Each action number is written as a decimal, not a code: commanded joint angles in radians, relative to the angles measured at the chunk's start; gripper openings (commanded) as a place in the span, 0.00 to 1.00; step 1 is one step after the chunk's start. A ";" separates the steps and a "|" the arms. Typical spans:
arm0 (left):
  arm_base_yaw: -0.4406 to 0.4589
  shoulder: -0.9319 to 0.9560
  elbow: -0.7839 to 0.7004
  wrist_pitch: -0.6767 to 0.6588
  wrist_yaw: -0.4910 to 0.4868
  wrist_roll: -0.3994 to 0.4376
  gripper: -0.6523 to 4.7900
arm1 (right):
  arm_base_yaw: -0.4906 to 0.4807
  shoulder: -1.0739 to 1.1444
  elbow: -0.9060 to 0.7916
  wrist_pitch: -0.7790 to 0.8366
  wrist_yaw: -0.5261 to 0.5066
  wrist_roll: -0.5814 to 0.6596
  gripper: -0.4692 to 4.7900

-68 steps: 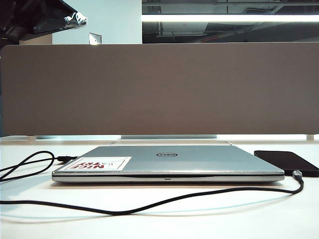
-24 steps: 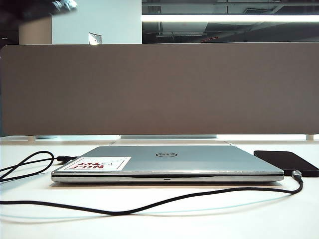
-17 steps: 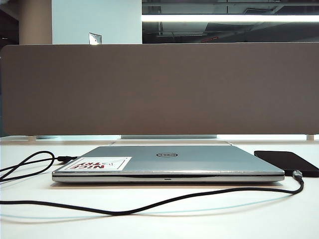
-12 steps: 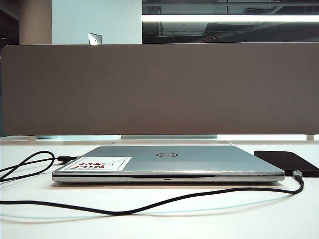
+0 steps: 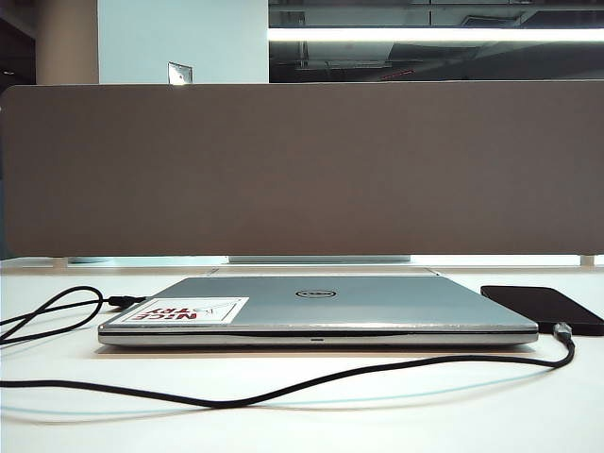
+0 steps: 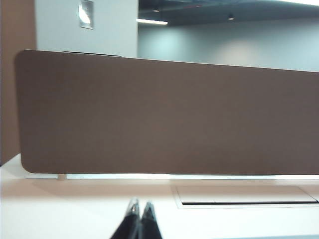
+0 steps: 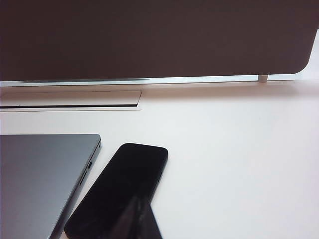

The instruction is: Pick up the charging cable and the phone, plug the charging cable into the charging port on the phone, and finally place them back on the table.

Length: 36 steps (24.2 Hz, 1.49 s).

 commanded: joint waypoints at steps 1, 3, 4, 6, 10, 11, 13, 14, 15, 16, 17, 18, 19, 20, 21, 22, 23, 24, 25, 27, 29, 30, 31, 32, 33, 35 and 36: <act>0.010 -0.017 -0.018 -0.003 0.002 0.031 0.11 | 0.000 -0.002 0.006 0.018 0.001 -0.003 0.09; 0.010 -0.018 -0.034 -0.021 0.002 0.047 0.11 | 0.000 0.000 0.006 0.017 0.001 -0.003 0.09; 0.010 -0.018 -0.043 -0.050 0.002 0.041 0.11 | 0.000 -0.001 0.006 0.018 0.001 -0.003 0.09; 0.010 -0.018 -0.042 -0.113 0.002 0.039 0.11 | 0.000 -0.001 0.006 0.017 0.001 -0.003 0.09; 0.010 -0.018 -0.042 -0.174 0.002 0.039 0.11 | 0.000 -0.001 0.006 0.017 0.001 -0.003 0.09; 0.010 -0.018 -0.042 -0.180 0.002 0.039 0.11 | 0.000 -0.001 0.006 0.017 0.001 -0.003 0.09; 0.010 -0.018 -0.042 -0.195 0.002 0.040 0.11 | 0.000 -0.001 0.006 0.017 0.001 -0.003 0.09; 0.010 -0.018 -0.042 -0.203 0.002 0.040 0.11 | 0.000 -0.001 0.006 0.018 0.001 -0.003 0.09; 0.010 -0.018 -0.042 -0.211 0.002 0.040 0.11 | 0.000 -0.001 0.006 0.017 0.001 -0.003 0.09; 0.010 -0.018 -0.042 -0.215 0.002 0.040 0.11 | 0.000 -0.001 0.006 0.017 0.001 -0.003 0.09; 0.010 -0.018 -0.042 -0.220 0.002 0.040 0.11 | 0.000 -0.001 0.006 0.017 0.001 -0.003 0.09; 0.010 -0.018 -0.042 -0.224 0.002 0.040 0.11 | 0.000 -0.001 0.006 0.017 0.001 -0.003 0.09; 0.010 -0.018 -0.042 -0.227 0.002 0.040 0.11 | 0.000 -0.001 0.006 0.017 0.001 -0.003 0.09; 0.010 -0.018 -0.042 -0.229 0.002 0.041 0.11 | 0.000 -0.001 0.006 0.017 0.001 -0.003 0.09; 0.010 -0.018 -0.042 -0.228 0.002 0.045 0.11 | 0.000 -0.001 0.006 0.017 0.001 -0.003 0.09; 0.010 -0.018 -0.042 -0.229 0.002 0.045 0.11 | 0.000 -0.001 0.006 0.017 0.001 -0.003 0.09; 0.010 -0.018 -0.042 -0.234 0.002 0.047 0.11 | 0.000 -0.001 0.006 0.017 0.001 -0.003 0.09; 0.010 -0.018 -0.042 -0.240 0.002 0.047 0.11 | 0.000 -0.001 0.006 0.017 0.001 -0.003 0.09; 0.010 -0.018 -0.040 -0.248 0.002 0.048 0.11 | 0.000 -0.001 0.006 0.017 0.001 -0.003 0.09; 0.010 -0.018 -0.038 -0.259 0.002 0.074 0.11 | 0.000 -0.001 0.006 0.017 0.001 -0.003 0.09; 0.010 -0.018 -0.038 -0.259 0.002 0.092 0.11 | 0.000 -0.001 0.006 0.017 0.001 -0.003 0.09; 0.010 -0.018 -0.039 -0.253 0.002 0.092 0.11 | 0.000 -0.001 0.006 0.017 0.001 -0.003 0.09; 0.010 -0.018 -0.040 -0.246 0.002 0.092 0.11 | 0.000 -0.001 0.006 0.017 0.001 -0.003 0.09; 0.010 -0.018 -0.040 -0.244 0.002 0.092 0.11 | 0.000 -0.001 0.006 0.018 0.001 -0.003 0.09; 0.010 -0.018 -0.040 -0.240 0.002 0.092 0.11 | 0.000 -0.001 0.006 0.017 0.001 -0.003 0.09; 0.010 -0.018 -0.040 -0.241 0.002 0.092 0.11 | 0.000 -0.001 0.006 0.017 0.000 -0.003 0.09; 0.010 -0.018 -0.040 -0.241 0.002 0.092 0.11 | 0.000 -0.001 0.006 0.017 0.001 -0.003 0.09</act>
